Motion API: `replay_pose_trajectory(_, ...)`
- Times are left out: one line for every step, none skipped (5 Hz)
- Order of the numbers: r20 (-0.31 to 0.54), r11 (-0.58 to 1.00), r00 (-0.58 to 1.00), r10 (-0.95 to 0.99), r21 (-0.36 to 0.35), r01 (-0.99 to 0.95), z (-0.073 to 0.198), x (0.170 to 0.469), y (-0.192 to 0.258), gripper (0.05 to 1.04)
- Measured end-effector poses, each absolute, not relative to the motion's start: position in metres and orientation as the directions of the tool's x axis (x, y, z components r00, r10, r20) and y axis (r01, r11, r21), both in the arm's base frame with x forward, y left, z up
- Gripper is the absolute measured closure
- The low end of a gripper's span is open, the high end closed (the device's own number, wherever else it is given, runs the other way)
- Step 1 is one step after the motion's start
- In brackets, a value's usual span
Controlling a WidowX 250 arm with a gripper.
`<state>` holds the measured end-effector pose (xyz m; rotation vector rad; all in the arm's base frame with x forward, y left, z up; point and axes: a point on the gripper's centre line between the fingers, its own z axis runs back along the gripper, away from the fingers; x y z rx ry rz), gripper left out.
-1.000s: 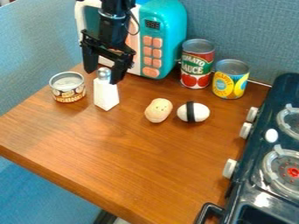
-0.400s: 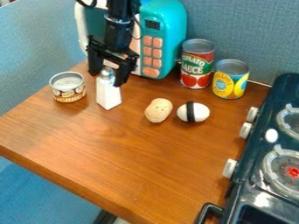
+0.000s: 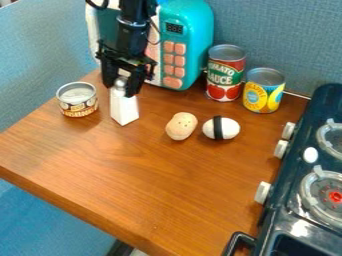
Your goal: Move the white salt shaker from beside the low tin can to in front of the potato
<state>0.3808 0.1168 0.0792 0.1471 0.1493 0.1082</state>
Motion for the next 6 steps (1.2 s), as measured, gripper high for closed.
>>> replay_pose_trajectory(-0.137, 0.984, 0.982, 0.127, 0.141, -0.107, 0.081, 0.381, 0.117, 0.558)
replay_pose_trajectory(-0.137, 0.984, 0.980, 0.144, 0.125, -0.127, 0.080, 0.380, 0.120, 0.566)
replay_pose_trajectory(-0.142, 0.978, 0.972, 0.185, 0.121, -0.168, 0.084, 0.367, 0.118, 0.566)
replay_pose_trajectory(-0.071, 0.977, 0.978, 0.195, 0.096, -0.188, 0.118, 0.345, 0.112, 0.566)
replay_pose_trajectory(-0.107, 0.986, 0.981, 0.164, 0.038, -0.160, 0.116, 0.313, 0.098, 0.566)
replay_pose_trajectory(-0.174, 0.994, 0.978, 0.113, 0.016, -0.112, 0.097, 0.298, 0.076, 0.566)
